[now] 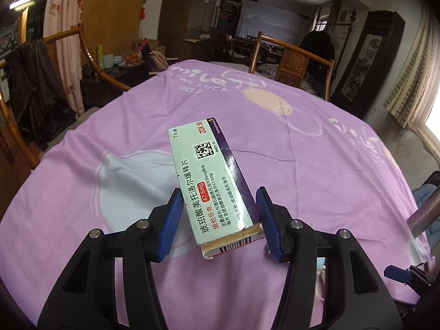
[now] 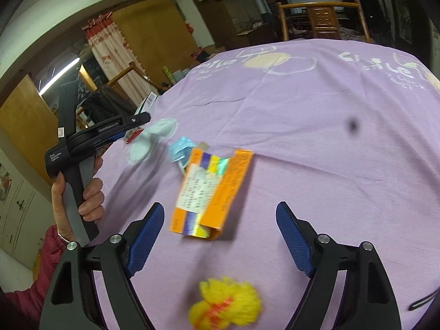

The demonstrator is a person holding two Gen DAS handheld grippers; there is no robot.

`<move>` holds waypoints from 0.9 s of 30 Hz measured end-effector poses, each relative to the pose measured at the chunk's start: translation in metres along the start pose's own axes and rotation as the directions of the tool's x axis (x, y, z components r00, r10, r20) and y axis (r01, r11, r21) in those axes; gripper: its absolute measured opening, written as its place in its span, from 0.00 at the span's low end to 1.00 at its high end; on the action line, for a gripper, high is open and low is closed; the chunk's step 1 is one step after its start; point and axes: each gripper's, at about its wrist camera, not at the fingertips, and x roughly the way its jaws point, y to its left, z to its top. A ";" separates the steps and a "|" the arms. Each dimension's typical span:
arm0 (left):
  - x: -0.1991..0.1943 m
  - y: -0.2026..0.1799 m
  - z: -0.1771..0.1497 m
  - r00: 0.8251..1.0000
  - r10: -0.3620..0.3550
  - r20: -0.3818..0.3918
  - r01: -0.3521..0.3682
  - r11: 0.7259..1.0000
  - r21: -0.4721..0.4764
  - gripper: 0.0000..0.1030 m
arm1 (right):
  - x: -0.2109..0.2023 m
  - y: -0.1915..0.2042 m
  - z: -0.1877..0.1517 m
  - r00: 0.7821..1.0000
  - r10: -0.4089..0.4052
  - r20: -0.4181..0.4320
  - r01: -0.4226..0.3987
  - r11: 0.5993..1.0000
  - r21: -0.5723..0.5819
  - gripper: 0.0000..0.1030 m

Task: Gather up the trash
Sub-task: 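Grasp the orange-and-purple box with the right gripper while the left holds the medicine box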

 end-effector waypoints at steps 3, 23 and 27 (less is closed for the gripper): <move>-0.001 0.002 -0.002 1.000 -0.005 0.001 0.005 1.000 -0.005 0.53 | 0.019 0.017 0.005 0.997 -0.039 -0.060 0.037 0.999 -0.034 0.83; -0.009 0.001 -0.003 1.000 -0.013 0.023 0.013 1.000 0.017 0.53 | -0.015 0.019 0.010 0.994 -0.016 0.110 0.021 0.999 -0.040 0.44; -0.024 0.004 -0.013 0.999 -0.025 0.027 0.025 1.000 0.017 0.53 | -0.025 0.015 0.011 0.991 0.014 0.131 -0.011 1.000 -0.025 0.44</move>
